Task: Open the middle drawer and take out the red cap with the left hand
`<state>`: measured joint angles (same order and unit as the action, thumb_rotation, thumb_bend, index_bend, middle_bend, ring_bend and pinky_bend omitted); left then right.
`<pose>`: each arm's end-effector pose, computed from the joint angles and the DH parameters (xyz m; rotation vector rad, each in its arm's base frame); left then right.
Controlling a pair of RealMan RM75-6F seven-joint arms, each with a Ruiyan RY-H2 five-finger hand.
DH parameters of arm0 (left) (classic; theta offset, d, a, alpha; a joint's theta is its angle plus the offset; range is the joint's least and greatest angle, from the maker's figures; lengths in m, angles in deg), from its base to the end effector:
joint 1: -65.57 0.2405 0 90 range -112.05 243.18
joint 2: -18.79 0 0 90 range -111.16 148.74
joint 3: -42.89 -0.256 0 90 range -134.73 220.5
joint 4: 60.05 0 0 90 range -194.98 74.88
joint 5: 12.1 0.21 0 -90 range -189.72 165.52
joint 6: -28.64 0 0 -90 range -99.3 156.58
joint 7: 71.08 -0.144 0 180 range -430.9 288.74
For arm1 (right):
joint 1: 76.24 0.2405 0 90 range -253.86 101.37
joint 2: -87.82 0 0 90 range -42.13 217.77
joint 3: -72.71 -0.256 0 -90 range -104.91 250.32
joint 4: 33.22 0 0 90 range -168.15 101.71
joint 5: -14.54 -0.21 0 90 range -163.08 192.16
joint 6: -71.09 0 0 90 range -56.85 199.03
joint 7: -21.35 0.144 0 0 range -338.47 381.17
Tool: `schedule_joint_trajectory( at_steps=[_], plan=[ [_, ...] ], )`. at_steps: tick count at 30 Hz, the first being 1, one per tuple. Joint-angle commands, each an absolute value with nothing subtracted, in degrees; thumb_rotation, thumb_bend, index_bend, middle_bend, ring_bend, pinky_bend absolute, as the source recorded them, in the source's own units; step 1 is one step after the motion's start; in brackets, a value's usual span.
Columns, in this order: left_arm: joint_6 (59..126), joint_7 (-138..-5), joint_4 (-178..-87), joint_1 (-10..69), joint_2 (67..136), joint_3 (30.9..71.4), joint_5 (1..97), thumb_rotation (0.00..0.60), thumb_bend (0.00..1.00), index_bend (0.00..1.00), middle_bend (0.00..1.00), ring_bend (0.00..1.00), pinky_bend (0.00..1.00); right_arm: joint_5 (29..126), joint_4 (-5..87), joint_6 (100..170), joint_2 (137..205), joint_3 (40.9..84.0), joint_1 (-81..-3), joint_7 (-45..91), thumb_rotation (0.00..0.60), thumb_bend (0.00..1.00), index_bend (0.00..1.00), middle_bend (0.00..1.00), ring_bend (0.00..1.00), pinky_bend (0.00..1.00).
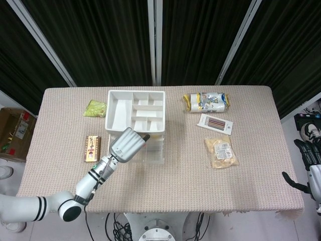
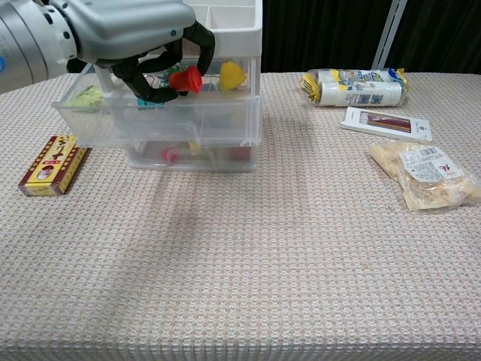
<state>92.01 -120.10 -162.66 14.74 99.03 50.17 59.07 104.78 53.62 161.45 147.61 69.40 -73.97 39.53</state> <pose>-0.0541 0.3134 0.0250 -2.0425 -0.1915 -0.9291 -0.3249 -0.1688 0.2018 1.3256 -0.9354 1.0890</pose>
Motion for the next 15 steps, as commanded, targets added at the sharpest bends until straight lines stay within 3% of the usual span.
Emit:
schedule_joint_trajectory(
  at_steps=[1, 7, 15],
  plan=[
    [95.5, -117.9, -165.3, 16.5, 96.9, 49.7, 63.9, 0.600, 0.38, 0.52, 0.86, 0.92, 1.00, 104.8, 53.6, 161.4, 147.6, 69.4, -73.9, 39.6, 0.600, 0.17, 0.00, 0.09, 0.00, 0.04],
    [101.9, -111.0, -165.4, 18.6, 96.4, 47.3, 79.5, 0.600, 0.39, 0.52, 0.85, 0.91, 1.00, 105.1, 53.2, 161.5, 147.9, 69.4, -73.9, 40.0, 0.600, 0.17, 0.00, 0.09, 0.00, 0.04],
    [98.3, -110.7, -160.6, 17.1, 103.4, 43.4, 90.6, 0.600, 0.39, 0.51, 0.84, 0.90, 1.00, 105.7, 52.5, 161.8, 148.3, 69.9, -74.1, 40.5, 0.600, 0.17, 0.00, 0.09, 0.00, 0.04]
  ],
)
